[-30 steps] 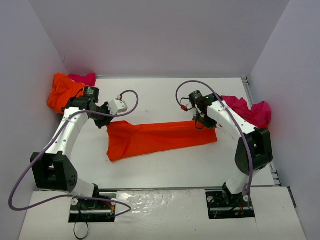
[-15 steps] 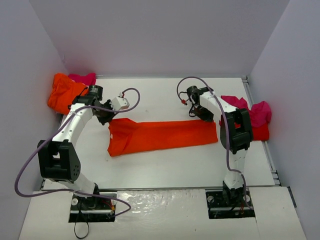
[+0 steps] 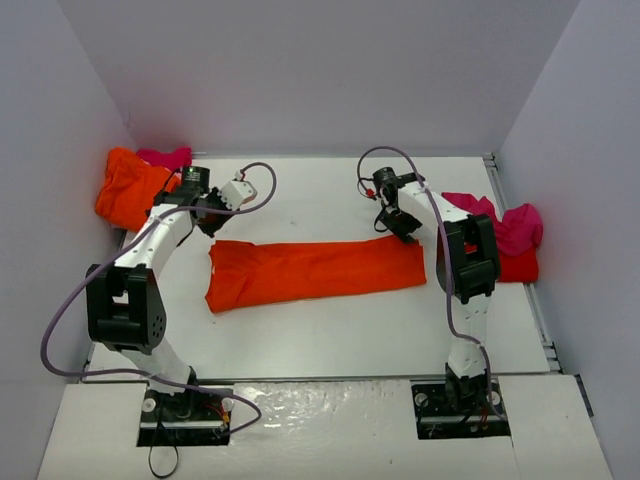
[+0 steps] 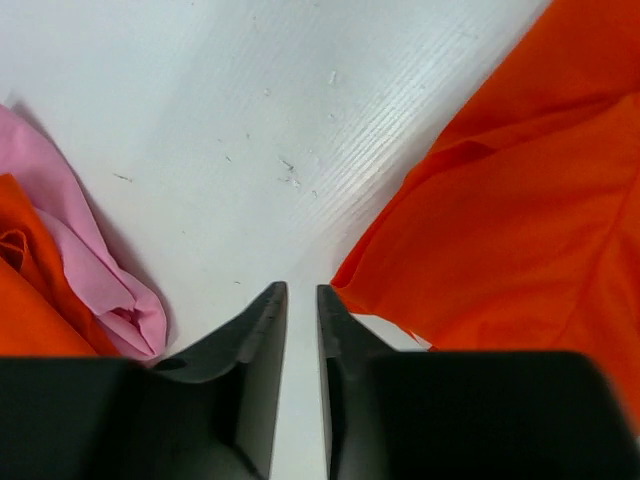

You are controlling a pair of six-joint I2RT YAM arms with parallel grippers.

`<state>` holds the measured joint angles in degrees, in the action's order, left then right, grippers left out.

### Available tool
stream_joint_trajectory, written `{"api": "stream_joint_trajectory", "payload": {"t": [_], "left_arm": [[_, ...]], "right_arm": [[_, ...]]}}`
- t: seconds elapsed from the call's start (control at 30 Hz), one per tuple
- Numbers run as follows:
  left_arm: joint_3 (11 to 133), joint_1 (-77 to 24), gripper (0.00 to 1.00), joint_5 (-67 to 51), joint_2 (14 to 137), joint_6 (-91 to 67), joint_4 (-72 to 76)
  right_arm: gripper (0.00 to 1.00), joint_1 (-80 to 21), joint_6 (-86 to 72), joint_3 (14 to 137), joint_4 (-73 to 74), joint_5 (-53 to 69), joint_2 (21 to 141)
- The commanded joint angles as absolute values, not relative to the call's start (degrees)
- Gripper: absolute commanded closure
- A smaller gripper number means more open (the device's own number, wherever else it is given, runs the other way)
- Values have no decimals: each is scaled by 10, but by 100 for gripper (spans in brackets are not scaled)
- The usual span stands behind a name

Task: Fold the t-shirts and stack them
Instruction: Fold the tshirt

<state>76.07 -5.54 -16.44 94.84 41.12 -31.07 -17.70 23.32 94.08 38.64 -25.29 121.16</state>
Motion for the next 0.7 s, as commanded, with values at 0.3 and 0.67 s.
{"api": "stream_joint_trajectory", "payload": {"t": [0.3,0.67], "left_arm": [[802,-61,99,-164,916,341,-250],[677,-91,100,-278,833,377,-362]], "right_arm": [[88,-177,234,905,339,-290,1086],[100,-192,243,894,354,-221,1110]]}}
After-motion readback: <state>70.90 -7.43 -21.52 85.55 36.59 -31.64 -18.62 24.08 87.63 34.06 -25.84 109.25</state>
